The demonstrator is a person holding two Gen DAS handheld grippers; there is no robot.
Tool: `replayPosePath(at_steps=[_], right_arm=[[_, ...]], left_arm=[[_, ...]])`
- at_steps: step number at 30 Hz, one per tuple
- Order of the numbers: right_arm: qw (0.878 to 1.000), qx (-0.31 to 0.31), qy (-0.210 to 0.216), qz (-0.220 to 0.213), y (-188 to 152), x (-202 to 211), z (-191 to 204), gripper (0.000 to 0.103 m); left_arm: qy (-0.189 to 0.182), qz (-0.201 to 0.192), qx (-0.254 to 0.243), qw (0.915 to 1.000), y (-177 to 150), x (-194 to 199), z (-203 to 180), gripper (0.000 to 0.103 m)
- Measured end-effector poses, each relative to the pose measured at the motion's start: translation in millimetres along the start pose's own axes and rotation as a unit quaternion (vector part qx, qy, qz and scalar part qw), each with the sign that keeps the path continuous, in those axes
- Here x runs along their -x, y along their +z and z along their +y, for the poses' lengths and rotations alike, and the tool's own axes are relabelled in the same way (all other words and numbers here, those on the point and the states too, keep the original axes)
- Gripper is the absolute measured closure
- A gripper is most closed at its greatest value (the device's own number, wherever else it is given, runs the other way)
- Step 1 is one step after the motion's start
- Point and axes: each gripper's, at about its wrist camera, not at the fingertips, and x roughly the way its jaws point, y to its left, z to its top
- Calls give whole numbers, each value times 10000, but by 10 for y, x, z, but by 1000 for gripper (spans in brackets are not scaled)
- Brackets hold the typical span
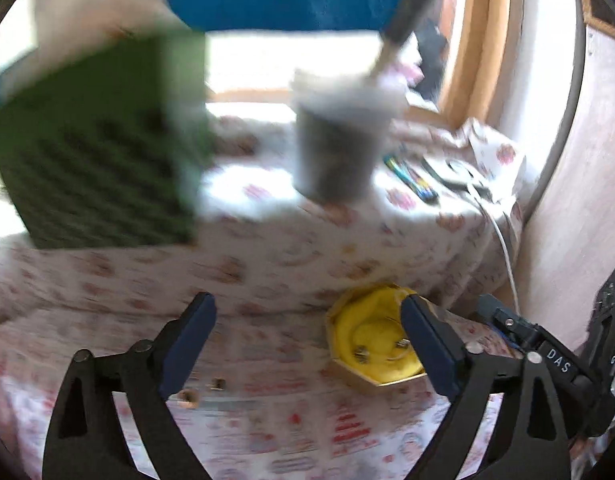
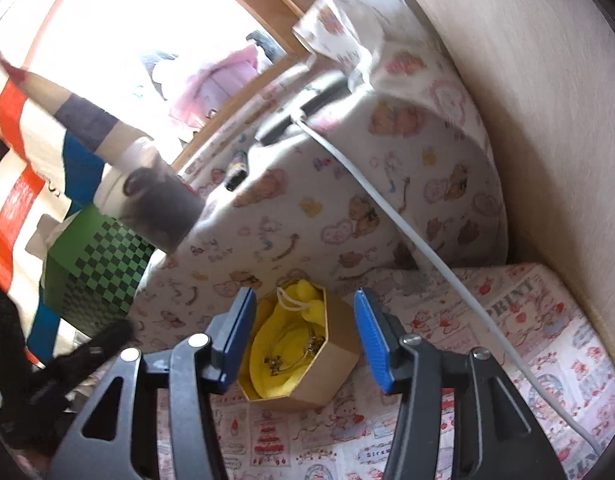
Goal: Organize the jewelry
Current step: 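Move the left gripper to a dark stud earring and grasp it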
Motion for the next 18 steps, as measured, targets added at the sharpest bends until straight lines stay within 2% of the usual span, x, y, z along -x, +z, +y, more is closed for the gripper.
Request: replayPosePath(at_steps=[3,7,9,14,17,18], right_arm=[[9996,258,51,-93,-28,58,136,54],[9977,651,63,-178,-99,96,318,50],[9960,855,8,-239,-142,106,407,47],[9922,1204,-50,-316,-266,99,570,27],[9901,1353,-153,-328,-348,54,641,18],[9898,1376,-183,-307,-372,28,653,17]], left_arm=[[298,-379,-2,9988,1,254,168,7],[209,-777,161,9966,-122,536,432,2],[350,-993,106,9944,-230,622,522,0],[701,-947,31,9930,-489,605,722,0],[654,-872,185,9939,-621,546,862,0],[649,-838,236,9941,-658,521,903,0]])
